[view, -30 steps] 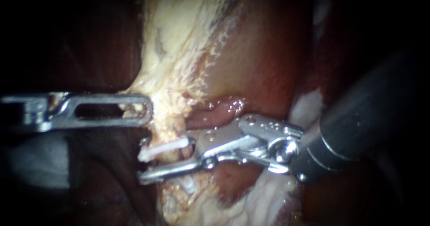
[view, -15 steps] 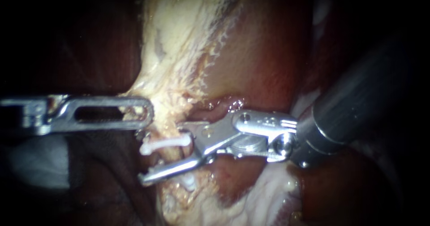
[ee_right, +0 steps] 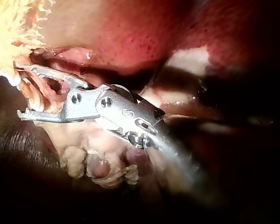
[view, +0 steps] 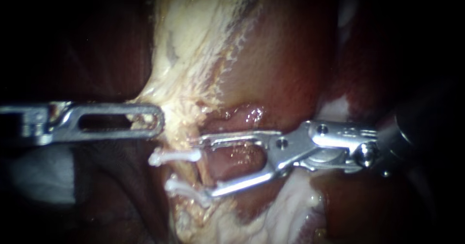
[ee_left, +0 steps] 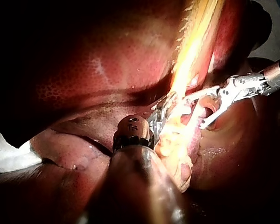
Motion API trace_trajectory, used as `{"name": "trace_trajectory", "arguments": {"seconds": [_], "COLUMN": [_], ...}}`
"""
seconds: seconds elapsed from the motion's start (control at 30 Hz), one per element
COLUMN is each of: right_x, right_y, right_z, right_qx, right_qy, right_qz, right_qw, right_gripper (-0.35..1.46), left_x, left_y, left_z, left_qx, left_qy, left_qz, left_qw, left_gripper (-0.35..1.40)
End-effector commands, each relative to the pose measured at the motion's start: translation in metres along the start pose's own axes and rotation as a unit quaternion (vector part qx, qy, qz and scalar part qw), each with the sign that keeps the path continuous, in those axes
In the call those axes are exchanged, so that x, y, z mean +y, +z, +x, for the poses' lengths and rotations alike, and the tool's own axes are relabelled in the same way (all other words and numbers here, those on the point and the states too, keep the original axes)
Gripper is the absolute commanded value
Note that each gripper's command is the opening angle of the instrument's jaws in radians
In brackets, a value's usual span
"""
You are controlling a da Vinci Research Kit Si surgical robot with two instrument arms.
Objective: Going back third clip left tube
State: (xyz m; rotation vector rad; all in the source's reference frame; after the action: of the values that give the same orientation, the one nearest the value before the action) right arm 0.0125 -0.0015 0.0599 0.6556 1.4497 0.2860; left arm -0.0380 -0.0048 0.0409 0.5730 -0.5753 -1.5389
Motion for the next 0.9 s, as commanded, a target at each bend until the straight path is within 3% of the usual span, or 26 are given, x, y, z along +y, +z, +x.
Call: {"name": "trace_trajectory", "arguments": {"seconds": [0.03,0.3,0.53,0.73,0.9], "right_x": [-0.0001,-0.0012,-0.0026,-0.0030,-0.0031], "right_y": [-0.0008,-0.0071,-0.0099,-0.0106,-0.0108], "right_z": [0.0001,0.0034,0.0057,0.0060,0.0060], "right_qx": [-0.003,-0.021,-0.027,-0.029,-0.029], "right_qy": [-0.002,-0.027,-0.043,-0.049,-0.053], "right_qz": [-0.005,-0.022,-0.025,-0.025,-0.024], "right_qw": [1.0000,0.9992,0.9984,0.9981,0.9979], "right_gripper": [0.60,0.60,0.60,0.60,0.60], "left_x": [0.0000,0.0001,0.0004,0.0018,0.0024], "left_y": [0.0000,0.0000,0.0003,0.0025,0.0056], "left_z": [0.0000,-0.0001,-0.0002,0.0002,0.0010], "left_qx": [0.000,0.000,-0.001,-0.005,-0.006], "left_qy": [0.000,0.000,0.001,0.001,0.003], "left_qz": [0.000,0.000,0.000,-0.002,-0.003], "left_qw": [1.0000,1.0000,1.0000,1.0000,1.0000], "left_gripper": [-0.35,-0.35,-0.35,-0.35,-0.35]}}
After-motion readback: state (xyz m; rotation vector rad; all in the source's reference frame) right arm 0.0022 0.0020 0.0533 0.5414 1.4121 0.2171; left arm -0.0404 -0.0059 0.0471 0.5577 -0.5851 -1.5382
